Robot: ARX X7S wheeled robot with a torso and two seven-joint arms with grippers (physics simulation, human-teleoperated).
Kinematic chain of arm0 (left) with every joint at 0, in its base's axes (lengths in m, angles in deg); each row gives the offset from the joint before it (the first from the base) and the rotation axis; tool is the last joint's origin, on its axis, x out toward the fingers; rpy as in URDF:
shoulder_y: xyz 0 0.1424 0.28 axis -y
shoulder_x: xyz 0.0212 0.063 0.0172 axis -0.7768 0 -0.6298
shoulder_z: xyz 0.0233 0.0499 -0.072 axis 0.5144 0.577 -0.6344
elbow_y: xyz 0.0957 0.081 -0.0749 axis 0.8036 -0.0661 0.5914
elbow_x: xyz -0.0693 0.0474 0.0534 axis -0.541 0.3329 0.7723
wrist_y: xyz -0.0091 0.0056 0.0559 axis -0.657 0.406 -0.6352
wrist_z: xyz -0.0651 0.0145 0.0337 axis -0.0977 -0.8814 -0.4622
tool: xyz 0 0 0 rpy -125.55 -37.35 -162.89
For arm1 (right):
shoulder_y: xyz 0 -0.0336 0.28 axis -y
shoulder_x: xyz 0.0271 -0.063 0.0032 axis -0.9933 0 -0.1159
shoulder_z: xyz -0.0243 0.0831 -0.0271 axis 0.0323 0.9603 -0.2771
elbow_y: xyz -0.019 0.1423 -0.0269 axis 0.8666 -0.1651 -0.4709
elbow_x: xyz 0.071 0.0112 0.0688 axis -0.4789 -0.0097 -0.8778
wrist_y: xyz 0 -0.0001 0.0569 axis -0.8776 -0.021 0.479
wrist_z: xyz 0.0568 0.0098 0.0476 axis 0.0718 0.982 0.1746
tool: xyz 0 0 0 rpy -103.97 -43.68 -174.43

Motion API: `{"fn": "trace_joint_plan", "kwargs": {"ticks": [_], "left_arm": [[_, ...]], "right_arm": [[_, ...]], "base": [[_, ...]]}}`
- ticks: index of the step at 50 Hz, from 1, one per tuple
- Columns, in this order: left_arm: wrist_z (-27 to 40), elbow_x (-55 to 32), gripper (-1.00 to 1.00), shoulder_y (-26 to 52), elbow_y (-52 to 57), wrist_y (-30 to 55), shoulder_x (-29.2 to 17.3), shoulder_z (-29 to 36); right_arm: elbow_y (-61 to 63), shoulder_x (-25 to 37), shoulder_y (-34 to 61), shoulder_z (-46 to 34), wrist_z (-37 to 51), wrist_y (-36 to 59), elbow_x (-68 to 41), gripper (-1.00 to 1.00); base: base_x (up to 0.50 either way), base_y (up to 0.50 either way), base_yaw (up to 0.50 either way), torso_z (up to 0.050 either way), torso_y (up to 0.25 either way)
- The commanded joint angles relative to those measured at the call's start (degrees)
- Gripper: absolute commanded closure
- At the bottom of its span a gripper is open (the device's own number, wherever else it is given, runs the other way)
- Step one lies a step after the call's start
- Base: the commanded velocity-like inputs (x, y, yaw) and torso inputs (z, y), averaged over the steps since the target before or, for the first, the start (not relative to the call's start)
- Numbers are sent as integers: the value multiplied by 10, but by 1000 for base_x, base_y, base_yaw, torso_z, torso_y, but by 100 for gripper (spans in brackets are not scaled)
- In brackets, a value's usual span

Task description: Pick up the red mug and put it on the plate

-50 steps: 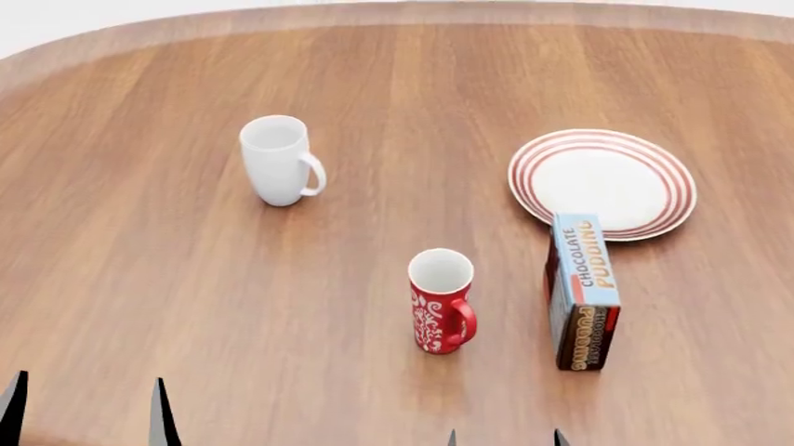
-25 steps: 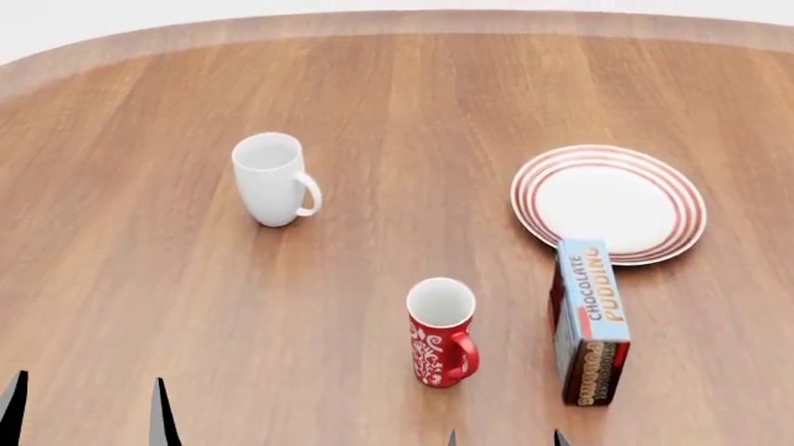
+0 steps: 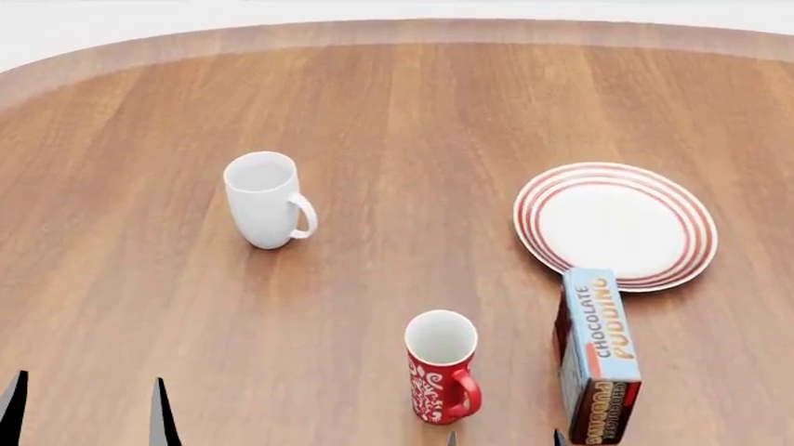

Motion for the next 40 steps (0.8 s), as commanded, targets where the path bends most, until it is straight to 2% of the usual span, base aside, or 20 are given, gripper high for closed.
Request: {"fn": "trace_joint_plan", "kwargs": {"ticks": [1,40], "left_arm": [[3,-1,-100,0,0,1,-2,3],[12,-2,-100,2,1,1,-8,12]], "right_arm": [[-3,1,2,-3,2,-2,-1,-100],[-4,8,4,-11,9,-5,-9,-100]], "base": [[148,0,0,0,0],[147,0,0,0,0]]}}
